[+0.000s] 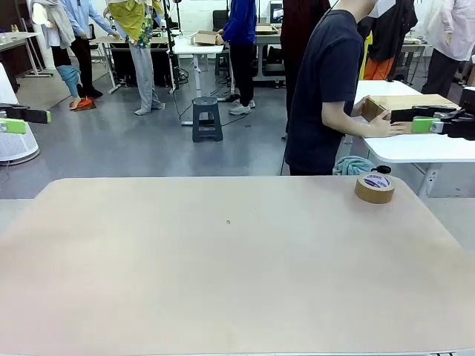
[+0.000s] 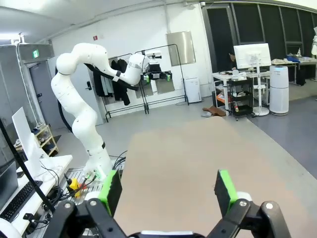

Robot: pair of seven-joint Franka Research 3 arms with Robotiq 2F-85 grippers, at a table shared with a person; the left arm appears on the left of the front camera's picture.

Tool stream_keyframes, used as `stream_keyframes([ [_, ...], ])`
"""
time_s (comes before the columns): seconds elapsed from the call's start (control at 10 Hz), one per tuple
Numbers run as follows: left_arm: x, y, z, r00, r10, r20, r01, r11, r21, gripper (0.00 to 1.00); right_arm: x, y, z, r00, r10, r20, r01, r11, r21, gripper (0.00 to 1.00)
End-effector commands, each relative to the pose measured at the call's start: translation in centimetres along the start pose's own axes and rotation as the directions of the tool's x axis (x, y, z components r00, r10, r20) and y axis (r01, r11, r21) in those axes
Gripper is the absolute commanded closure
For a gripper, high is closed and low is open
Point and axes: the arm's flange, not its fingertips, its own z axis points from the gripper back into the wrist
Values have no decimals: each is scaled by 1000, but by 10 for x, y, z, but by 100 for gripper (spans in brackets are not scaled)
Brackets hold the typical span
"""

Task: Wrap the clocks to prevent damage.
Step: After the human seals the box with tape, release both hands from the side flaps of the Package Box.

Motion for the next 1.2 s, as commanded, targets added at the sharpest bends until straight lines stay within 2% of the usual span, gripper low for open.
stream_keyframes([
  [0.0, 5, -5, 12, 999, -33, -9, 33, 996, 87, 0, 1, 5, -1, 999, 10, -33, -11, 1000, -23, 0],
  [0.2, 8, -12, 15, 997, -46, -55, 56, 979, 198, 0, 1, 4, -3, 999, 16, -49, -18, 998, -52, 0],
  [0.3, 9, -12, 14, 995, -46, -84, 63, 973, 220, 0, 2, 1, 5, 1000, 6, -14, -7, 1000, -26, 0],
  [0.4, 7, -4, 28, 999, -23, -30, 27, 991, 133, 0, 2, 1, 5, 1000, 6, -14, -7, 1000, -26, 0],
  [1.1, 7, -4, 28, 999, -23, -30, 27, 991, 133, 0, 2, 1, 5, 1000, 6, -14, -7, 1000, -26, 0],
])
